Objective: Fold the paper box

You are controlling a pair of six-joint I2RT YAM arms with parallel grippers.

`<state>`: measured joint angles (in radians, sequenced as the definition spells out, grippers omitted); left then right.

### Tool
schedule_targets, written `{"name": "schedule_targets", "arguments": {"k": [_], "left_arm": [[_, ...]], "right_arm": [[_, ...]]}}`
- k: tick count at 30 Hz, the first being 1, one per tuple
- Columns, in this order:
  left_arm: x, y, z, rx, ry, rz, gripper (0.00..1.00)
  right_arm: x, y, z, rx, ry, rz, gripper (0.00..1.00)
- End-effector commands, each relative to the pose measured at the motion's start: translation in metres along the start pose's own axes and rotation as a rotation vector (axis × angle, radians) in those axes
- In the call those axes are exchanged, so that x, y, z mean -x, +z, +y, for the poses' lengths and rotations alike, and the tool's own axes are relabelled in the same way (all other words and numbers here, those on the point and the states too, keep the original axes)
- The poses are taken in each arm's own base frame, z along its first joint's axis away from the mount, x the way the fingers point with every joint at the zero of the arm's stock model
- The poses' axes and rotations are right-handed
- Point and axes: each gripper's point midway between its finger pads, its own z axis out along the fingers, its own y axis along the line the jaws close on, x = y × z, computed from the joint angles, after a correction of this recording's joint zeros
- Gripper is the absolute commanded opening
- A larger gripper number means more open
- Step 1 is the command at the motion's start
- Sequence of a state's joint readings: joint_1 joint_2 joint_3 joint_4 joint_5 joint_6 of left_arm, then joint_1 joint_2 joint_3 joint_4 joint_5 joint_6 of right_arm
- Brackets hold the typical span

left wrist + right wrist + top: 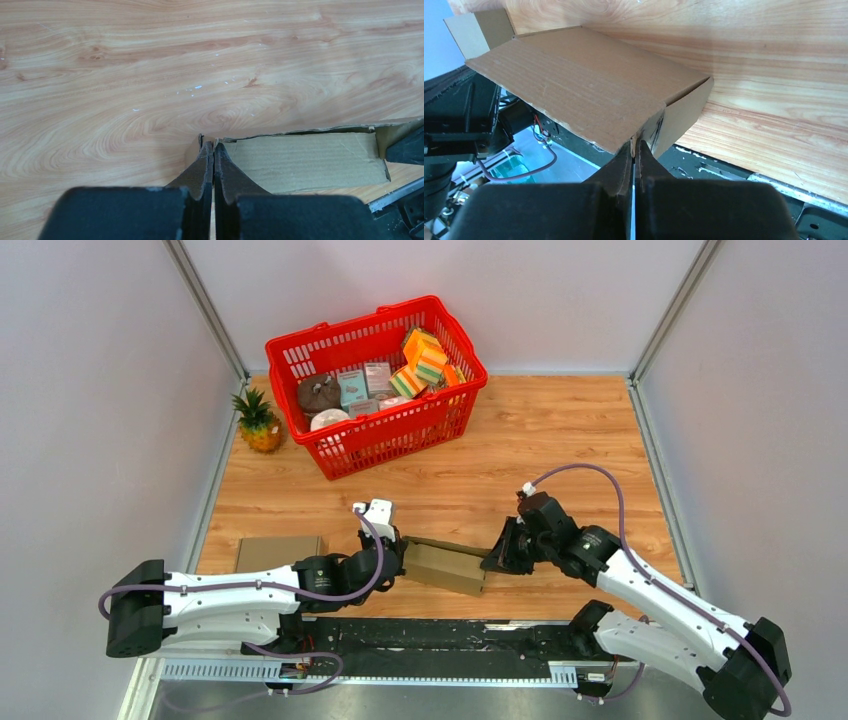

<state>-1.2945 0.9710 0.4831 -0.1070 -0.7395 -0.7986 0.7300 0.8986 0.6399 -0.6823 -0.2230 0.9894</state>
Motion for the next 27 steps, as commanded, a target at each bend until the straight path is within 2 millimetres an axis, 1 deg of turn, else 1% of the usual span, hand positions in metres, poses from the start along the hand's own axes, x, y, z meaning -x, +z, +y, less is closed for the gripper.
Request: {"name": "schedule_targets", "arguments": {"k": [1,3,6,8,12,14,17,19,23,24,26,27], "left_arm": [[-0.034,-0.004,0.01,0.0,0.064,0.108,0.0],[-0.034,-0.004,0.011,0.001,0.062,0.109,0.0],[-0.034,-0.005,0.013,0.0,0.056,0.105,0.0],[-0.034,-0.005,0.013,0.0,0.05,0.103,0.0],[-0.034,-0.005,0.013,0.002,0.052,0.105,0.0],[-0.035,-0.006,0.014,0.002,0.054,0.108,0.0],[-0.036,-0.006,0.015,0.003,0.055,0.11,0.0],[-0.036,-0.006,0.014,0.002,0.052,0.11,0.0],[-0.037,-0.006,0.014,-0.001,0.048,0.115,0.0],[-0.037,-0.006,0.014,-0.001,0.047,0.115,0.0],[-0.038,-0.006,0.015,0.001,0.049,0.117,0.0],[-0.038,-0.006,0.014,0.001,0.049,0.117,0.0]], "right_arm": [[-0.003,0.01,-0.009,-0.018,-0.079,-0.03,0.0],[-0.003,0.004,-0.014,-0.031,-0.125,-0.042,0.0],[0.007,-0.009,-0.018,-0.076,-0.186,-0.093,0.0],[0.007,-0.013,-0.02,-0.087,-0.204,-0.089,0.0],[-0.002,-0.007,-0.023,-0.067,-0.232,-0.048,0.0],[-0.007,-0.006,-0.029,-0.07,-0.248,-0.025,0.0],[-0.006,-0.008,-0.027,-0.067,-0.285,-0.024,0.0],[-0.004,-0.01,-0.031,-0.093,-0.303,-0.027,0.0],[-0.007,-0.005,-0.028,-0.069,-0.309,-0.015,0.0],[-0.008,-0.001,-0.028,-0.06,-0.311,-0.01,0.01],[-0.012,0.0,-0.027,-0.044,-0.302,0.007,0.13],[-0.011,-0.003,-0.021,-0.023,-0.307,0.002,0.23]]}}
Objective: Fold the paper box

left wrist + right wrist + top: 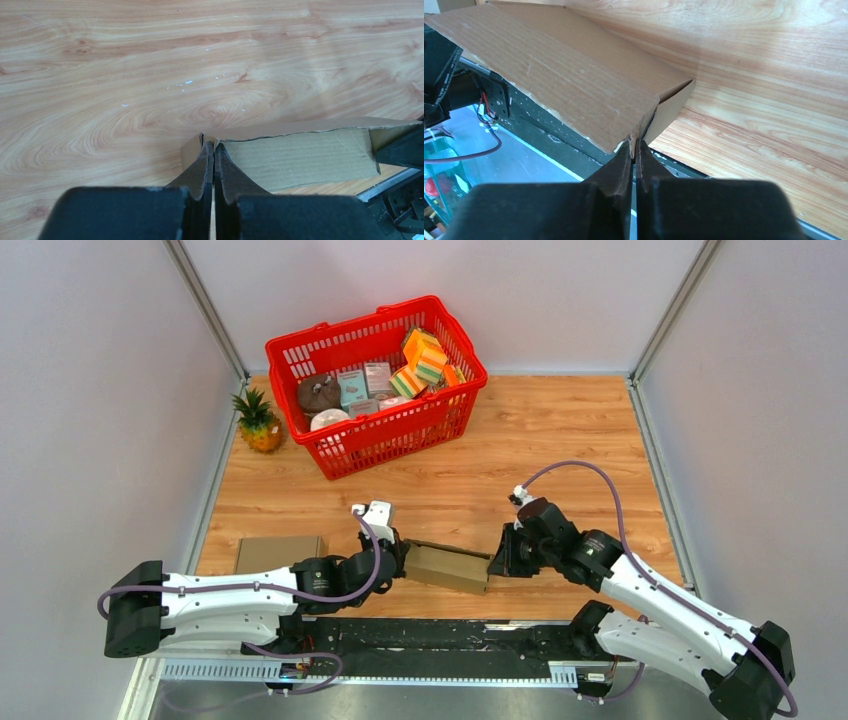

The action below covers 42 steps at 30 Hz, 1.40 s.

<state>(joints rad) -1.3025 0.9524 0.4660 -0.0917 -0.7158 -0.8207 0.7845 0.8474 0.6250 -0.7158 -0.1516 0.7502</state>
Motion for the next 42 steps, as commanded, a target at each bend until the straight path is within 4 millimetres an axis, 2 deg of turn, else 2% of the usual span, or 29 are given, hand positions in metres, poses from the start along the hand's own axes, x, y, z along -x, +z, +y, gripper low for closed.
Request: {"name": "schedule_targets", "arguments": {"k": [1,4,8,9,12,13,14,16,17,18,20,25,28,31,32,33,40,42], "left_arm": [[-0.033,-0.003,0.02,0.035,0.075,0.108,0.0],[-0.034,-0.004,0.021,0.037,0.076,0.109,0.0],[-0.034,-0.003,0.02,0.038,0.079,0.112,0.0],[-0.033,-0.003,0.02,0.037,0.077,0.112,0.0],[-0.034,-0.004,0.02,0.036,0.076,0.114,0.0],[-0.035,-0.004,0.02,0.035,0.074,0.115,0.0],[-0.035,-0.004,0.02,0.037,0.074,0.115,0.0],[-0.035,-0.004,0.021,0.037,0.071,0.115,0.0],[-0.035,-0.004,0.02,0.035,0.067,0.113,0.0],[-0.034,-0.004,0.021,0.034,0.068,0.112,0.0],[-0.034,-0.005,0.021,0.033,0.068,0.111,0.0],[-0.033,-0.007,0.021,0.018,0.058,0.103,0.01],[-0.033,-0.008,0.022,0.01,0.05,0.099,0.02],[-0.033,-0.009,0.022,0.003,0.043,0.094,0.02],[-0.033,-0.009,0.022,0.001,0.042,0.094,0.02],[-0.033,-0.008,0.021,-0.002,0.04,0.094,0.03],[-0.034,-0.007,0.017,-0.014,0.036,0.099,0.03],[-0.034,-0.007,0.017,-0.015,0.037,0.1,0.03]], "right_arm": [[-0.005,-0.002,0.005,0.033,-0.029,0.025,0.27],[0.005,-0.02,0.026,0.109,-0.051,-0.011,0.42],[0.015,-0.037,0.029,0.106,-0.137,-0.049,0.63],[0.019,-0.04,0.031,0.116,-0.197,-0.065,0.73],[0.035,-0.051,0.047,0.164,-0.318,-0.134,0.86],[0.046,-0.052,0.044,0.123,-0.378,-0.181,0.89],[0.051,-0.055,0.052,0.121,-0.435,-0.195,0.91],[0.065,-0.054,0.053,0.061,-0.551,-0.246,0.95],[0.066,-0.05,0.062,0.055,-0.615,-0.258,0.96],[0.071,-0.047,0.061,0.012,-0.649,-0.275,0.97],[0.067,-0.035,0.071,0.012,-0.764,-0.263,0.98],[0.068,-0.017,0.075,-0.042,-0.876,-0.285,0.97],[0.071,-0.016,0.084,-0.03,-0.913,-0.303,0.9],[0.064,-0.011,0.09,0.0,-0.938,-0.259,0.67],[0.06,-0.009,0.09,0.002,-0.948,-0.244,0.56],[0.055,-0.007,0.092,0.016,-0.957,-0.226,0.52],[0.035,0.006,0.097,0.041,-0.98,-0.176,0.52],[0.029,0.01,0.095,0.039,-0.983,-0.16,0.4]]}}
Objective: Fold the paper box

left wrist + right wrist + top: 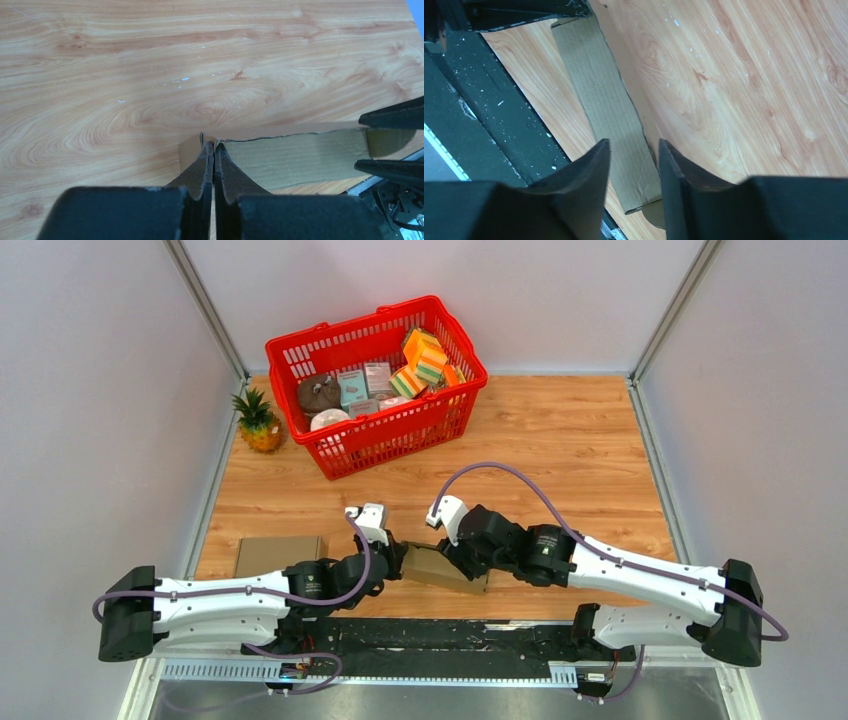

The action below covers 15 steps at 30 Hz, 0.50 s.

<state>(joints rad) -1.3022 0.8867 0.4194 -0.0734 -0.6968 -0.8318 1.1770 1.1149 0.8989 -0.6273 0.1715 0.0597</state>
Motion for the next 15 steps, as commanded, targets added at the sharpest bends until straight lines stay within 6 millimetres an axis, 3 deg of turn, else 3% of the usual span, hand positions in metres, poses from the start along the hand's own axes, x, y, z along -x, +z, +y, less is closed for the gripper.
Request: {"name": "schedule_targets", "arguments": {"k": [1,2,5,9,14,15], "left_arm": [[-0.033,-0.003,0.016,0.02,0.07,0.11,0.03],[-0.033,-0.003,0.016,0.022,0.07,0.11,0.03],[-0.031,-0.005,0.014,0.009,0.055,0.11,0.07],[-0.027,-0.011,0.011,-0.018,0.026,0.106,0.19],[-0.025,-0.027,0.012,-0.057,-0.009,0.136,0.36],[-0.015,-0.033,0.008,-0.088,-0.035,0.117,0.39]], "right_arm": [[0.015,0.003,0.012,0.032,0.0,-0.054,0.35],[0.014,0.006,0.016,0.038,0.006,-0.05,0.27],[0.001,0.011,0.027,0.061,0.01,-0.016,0.19],[-0.015,0.018,0.03,0.05,0.022,0.018,0.15],[-0.02,0.02,0.038,0.067,0.025,0.009,0.13],[-0.019,0.02,0.038,0.063,0.02,0.004,0.13]]}}
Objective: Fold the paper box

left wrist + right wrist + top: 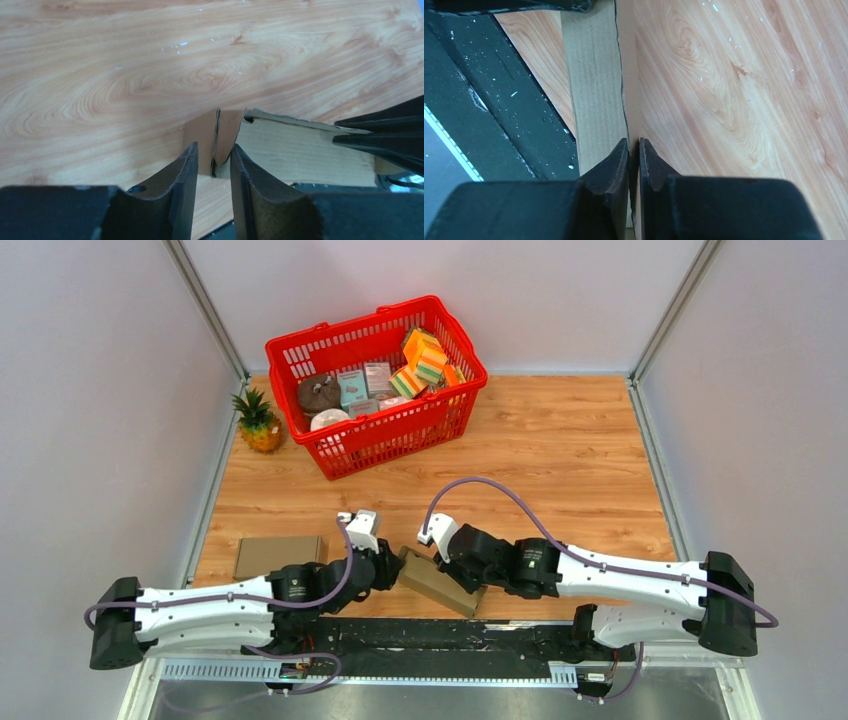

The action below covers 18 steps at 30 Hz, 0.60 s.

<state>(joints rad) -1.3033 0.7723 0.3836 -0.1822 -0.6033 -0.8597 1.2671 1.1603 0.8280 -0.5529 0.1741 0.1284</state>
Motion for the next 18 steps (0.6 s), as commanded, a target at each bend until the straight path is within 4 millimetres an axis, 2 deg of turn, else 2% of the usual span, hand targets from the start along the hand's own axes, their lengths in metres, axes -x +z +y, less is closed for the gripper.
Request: {"name": "schedule_targets", "arguments": {"k": [1,3,5,6,8,12,18], "left_arm": [[0.0,-0.022,0.005,-0.031,-0.017,0.045,0.42],[0.017,-0.034,0.003,-0.046,-0.04,0.015,0.44],[0.025,-0.043,0.013,-0.023,-0.05,0.009,0.44],[0.036,-0.047,0.012,-0.023,-0.07,-0.007,0.44],[0.043,-0.053,0.014,-0.025,-0.093,-0.016,0.44],[0.066,-0.054,0.029,0.026,-0.159,-0.098,0.44],[0.086,-0.049,0.04,0.059,-0.222,-0.169,0.43]], "right_arm": [[0.003,0.003,0.009,0.006,0.017,-0.034,0.13],[0.005,0.004,0.005,-0.023,0.013,-0.041,0.13],[0.009,0.004,0.004,-0.042,0.001,-0.048,0.13],[0.012,0.003,-0.002,-0.079,-0.002,-0.059,0.13],[0.018,0.003,-0.009,-0.122,-0.03,-0.066,0.14],[0.031,0.002,-0.034,-0.263,-0.112,-0.075,0.11],[0.056,0.008,-0.049,-0.363,-0.283,-0.073,0.03]]}}
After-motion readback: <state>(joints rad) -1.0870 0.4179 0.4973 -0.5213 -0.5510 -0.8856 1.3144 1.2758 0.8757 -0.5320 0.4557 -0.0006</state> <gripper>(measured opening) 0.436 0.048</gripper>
